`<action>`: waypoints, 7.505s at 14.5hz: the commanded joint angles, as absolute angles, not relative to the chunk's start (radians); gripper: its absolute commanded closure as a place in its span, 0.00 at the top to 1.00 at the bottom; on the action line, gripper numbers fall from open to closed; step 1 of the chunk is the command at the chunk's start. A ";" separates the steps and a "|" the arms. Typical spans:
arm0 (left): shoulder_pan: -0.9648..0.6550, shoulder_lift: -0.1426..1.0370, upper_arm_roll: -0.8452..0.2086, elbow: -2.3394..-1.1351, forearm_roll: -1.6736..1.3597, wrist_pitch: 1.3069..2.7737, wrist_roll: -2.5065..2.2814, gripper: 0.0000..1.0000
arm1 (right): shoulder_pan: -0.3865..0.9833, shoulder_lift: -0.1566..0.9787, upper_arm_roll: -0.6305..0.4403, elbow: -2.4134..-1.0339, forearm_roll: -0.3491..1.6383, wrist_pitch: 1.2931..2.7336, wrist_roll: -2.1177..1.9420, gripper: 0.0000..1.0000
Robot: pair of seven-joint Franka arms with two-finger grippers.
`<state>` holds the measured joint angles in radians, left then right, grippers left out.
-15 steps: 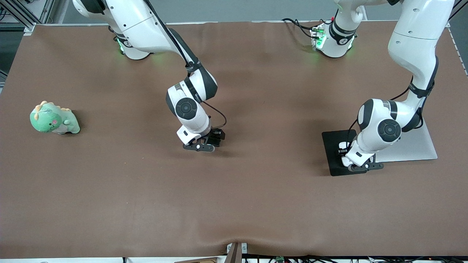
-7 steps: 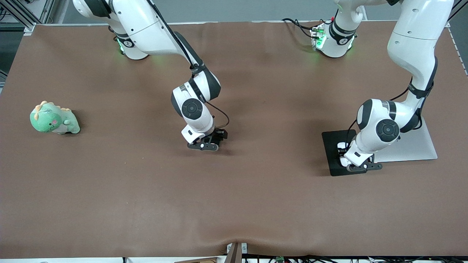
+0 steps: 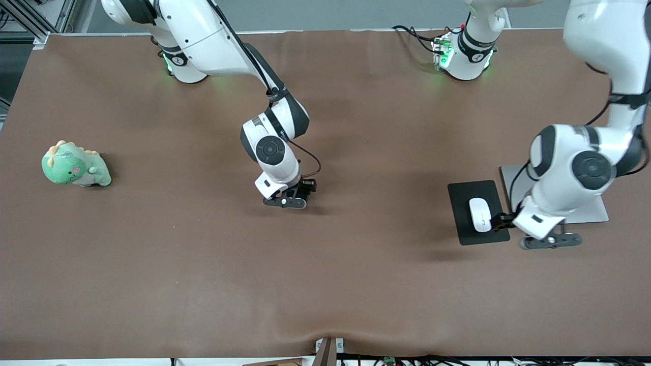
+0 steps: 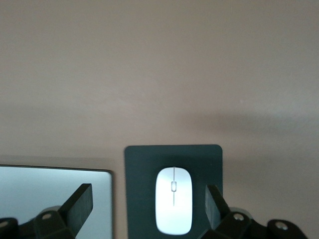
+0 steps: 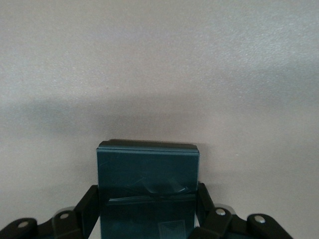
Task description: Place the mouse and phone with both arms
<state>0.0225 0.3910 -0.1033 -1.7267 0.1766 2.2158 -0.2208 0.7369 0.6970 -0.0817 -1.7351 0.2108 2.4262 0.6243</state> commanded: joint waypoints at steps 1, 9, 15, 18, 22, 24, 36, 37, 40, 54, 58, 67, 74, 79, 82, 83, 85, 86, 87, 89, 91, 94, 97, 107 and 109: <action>0.029 0.351 -0.115 -1.640 0.190 2.082 -0.212 1.00 | 0.729 0.671 -0.094 -1.700 0.209 2.311 0.635 0.00; 0.031 0.155 -0.173 -1.638 0.169 1.885 -0.207 1.00 | 0.589 0.473 -0.107 -1.770 0.207 2.118 0.635 0.00; 0.028 0.112 -0.184 -1.635 0.087 1.858 -0.207 1.00 | 0.490 0.364 -0.109 -1.926 0.206 2.150 0.523 0.00; 0.029 0.103 -0.196 -1.635 0.087 1.856 -0.210 1.00 | 0.411 0.316 -0.109 -2.011 0.206 2.183 0.381 0.00; 0.035 0.089 -0.195 -1.625 0.086 1.838 -0.216 1.00 | 0.364 0.301 -0.110 -2.084 0.177 2.235 0.305 0.00; 0.035 0.087 -0.193 -1.600 0.086 1.800 -0.216 1.00 | 0.325 0.284 -0.113 -2.132 0.158 2.263 0.255 0.00; -0.018 0.020 -0.152 -1.605 0.075 1.700 -0.204 1.00 | 0.046 0.252 -0.117 -2.296 0.029 2.417 -0.010 0.00; -0.050 0.018 -0.115 -1.602 0.075 1.683 -0.193 1.00 | 0.023 0.255 -0.117 -2.305 0.028 2.427 -0.038 0.00; -0.072 0.009 -0.083 -1.597 0.072 1.645 -0.146 1.00 | -0.038 0.258 -0.117 -2.335 0.029 2.480 -0.136 0.00; -0.002 -0.049 -0.117 -1.572 0.020 1.595 -0.120 1.00 | -0.083 0.330 -0.115 -2.370 0.029 2.571 -0.156 1.00; -0.003 -0.029 -0.117 -1.563 0.020 1.595 -0.124 1.00 | -0.077 0.327 -0.110 -2.306 0.031 2.492 -0.155 1.00; 0.011 -0.015 -0.106 -1.562 0.021 1.595 -0.124 1.00 | -0.072 0.325 -0.066 -1.849 0.044 1.892 -0.156 1.00; 0.011 -0.014 -0.101 -1.563 0.021 1.595 -0.127 1.00 | -0.078 0.357 -0.008 -1.542 0.046 1.673 -0.158 1.00; 0.011 -0.012 -0.101 -1.563 0.020 1.597 -0.135 1.00 | -0.100 0.405 0.043 -1.336 0.029 1.514 -0.158 1.00; 0.012 -0.014 -0.101 -1.563 0.021 1.595 -0.121 1.00 | -0.100 0.399 0.037 -1.240 0.000 1.473 -0.160 1.00; 0.012 -0.014 -0.101 -1.563 0.021 1.595 -0.121 1.00 | -0.097 0.387 0.040 -1.233 0.009 1.471 -0.156 1.00; 0.011 -0.014 -0.101 -1.563 0.020 1.595 -0.124 1.00 | -0.078 0.356 0.043 -1.227 0.009 1.415 -0.150 1.00; 0.011 -0.015 -0.101 -1.563 0.021 1.595 -0.127 1.00 | -0.075 0.338 0.041 -1.221 0.009 1.390 -0.150 1.00; 0.011 -0.015 -0.101 -1.566 0.021 1.595 -0.127 1.00 | -0.074 0.330 0.041 -1.216 0.005 1.373 -0.158 1.00; 0.011 -0.018 -0.101 -1.569 0.021 1.594 -0.127 1.00 | -0.068 0.304 0.037 -1.215 -0.003 1.341 -0.156 1.00; 0.011 -0.020 -0.101 -1.571 0.021 1.594 -0.129 1.00 | -0.057 0.255 0.032 -1.218 -0.002 1.293 -0.147 1.00; 0.011 -0.018 -0.101 -1.569 0.021 1.594 -0.126 1.00 | -0.031 0.175 0.009 -1.252 0.002 1.273 -0.141 1.00; 0.009 -0.021 -0.103 -1.572 0.021 1.594 -0.135 1.00 | -0.009 0.100 0.002 -1.331 0.002 1.285 -0.094 1.00; 0.011 -0.025 -0.103 -1.577 0.021 1.582 -0.138 1.00 | 0.023 -0.126 -0.021 -1.597 0.003 1.371 0.080 1.00; 0.012 -0.025 -0.103 -1.577 0.021 1.582 -0.138 1.00 | 0.021 -0.117 -0.046 -1.588 0.008 1.373 0.078 1.00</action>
<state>0.0050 -0.0194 -0.1016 -1.5824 0.0395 1.5990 -0.1391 0.0074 -0.0909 -0.0163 -1.5509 0.0166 1.3509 0.0559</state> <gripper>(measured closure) 0.000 0.000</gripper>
